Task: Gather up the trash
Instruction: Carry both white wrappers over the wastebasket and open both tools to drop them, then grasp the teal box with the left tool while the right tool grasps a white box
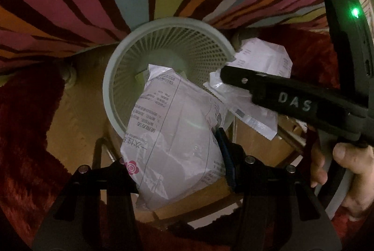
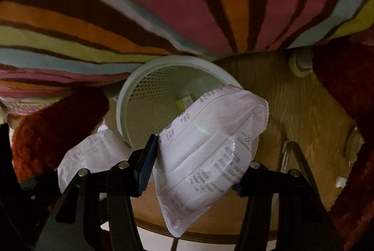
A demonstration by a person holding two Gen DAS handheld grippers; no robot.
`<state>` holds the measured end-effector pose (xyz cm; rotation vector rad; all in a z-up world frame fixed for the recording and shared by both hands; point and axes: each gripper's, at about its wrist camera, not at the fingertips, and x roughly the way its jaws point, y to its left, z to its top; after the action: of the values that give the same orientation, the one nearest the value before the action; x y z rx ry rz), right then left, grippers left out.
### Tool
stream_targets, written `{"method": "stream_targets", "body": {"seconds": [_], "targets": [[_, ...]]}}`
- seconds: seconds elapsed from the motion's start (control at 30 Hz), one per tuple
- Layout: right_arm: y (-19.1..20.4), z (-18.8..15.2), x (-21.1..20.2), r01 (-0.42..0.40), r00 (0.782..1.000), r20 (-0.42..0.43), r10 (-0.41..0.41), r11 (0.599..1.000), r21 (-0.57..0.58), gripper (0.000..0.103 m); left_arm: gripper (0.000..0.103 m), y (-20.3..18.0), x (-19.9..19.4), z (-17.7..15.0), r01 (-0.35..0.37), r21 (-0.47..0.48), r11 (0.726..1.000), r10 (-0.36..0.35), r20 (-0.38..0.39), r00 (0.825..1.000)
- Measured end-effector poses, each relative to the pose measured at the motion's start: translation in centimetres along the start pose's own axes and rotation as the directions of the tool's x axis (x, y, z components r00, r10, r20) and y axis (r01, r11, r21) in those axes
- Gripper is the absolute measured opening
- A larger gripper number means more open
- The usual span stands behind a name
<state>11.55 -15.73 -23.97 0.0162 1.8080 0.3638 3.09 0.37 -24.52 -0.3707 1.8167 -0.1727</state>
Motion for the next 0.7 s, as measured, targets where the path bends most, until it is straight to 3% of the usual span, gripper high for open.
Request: {"method": "stream_targets", "body": {"seconds": [0.07,0.1,0.13,0.17,0.2,0.5,0.7], "targets": [[-0.5,-0.1,0.3,0.005,1.000,-0.010,-0.005,1.000,-0.004,0.053,0.052,0.1,0.3,0.3,-0.005,-0.001,1.000,0.005,-0.023,1.000],[-0.5,0.0,0.7,-0.002,1.000,-0.023,0.002,1.000,-0.003,0.055,0.059,0.1,0.6,0.4,-0.006,-0.002,1.000,0.006,-0.040,0.999],[-0.5,0.0,1.2,-0.010,0.999,-0.036,0.010,1.000,0.001,0.063,0.072,0.2,0.7,0.5,-0.009,-0.003,1.000,0.009,-0.049,0.999],[-0.6,0.0,1.4,-0.006,0.999,-0.042,0.006,1.000,0.003,0.075,0.077,0.2,0.8,0.5,-0.012,-0.005,1.000,0.012,-0.054,0.998],[-0.7,0.0,1.5,0.000,0.999,-0.043,0.000,1.000,0.004,0.080,0.083,0.3,0.7,0.5,-0.015,-0.005,1.000,0.014,-0.054,0.998],[-1.4,-0.1,0.9,-0.022,1.000,-0.002,0.022,0.998,0.051,0.085,0.085,0.3,0.4,0.7,-0.010,-0.013,1.000,0.010,-0.036,0.999],[-0.8,-0.4,0.0,-0.027,0.999,0.032,0.027,0.999,0.023,0.085,0.085,0.1,-0.5,0.4,-0.033,-0.003,0.999,0.033,0.012,0.999]]}}
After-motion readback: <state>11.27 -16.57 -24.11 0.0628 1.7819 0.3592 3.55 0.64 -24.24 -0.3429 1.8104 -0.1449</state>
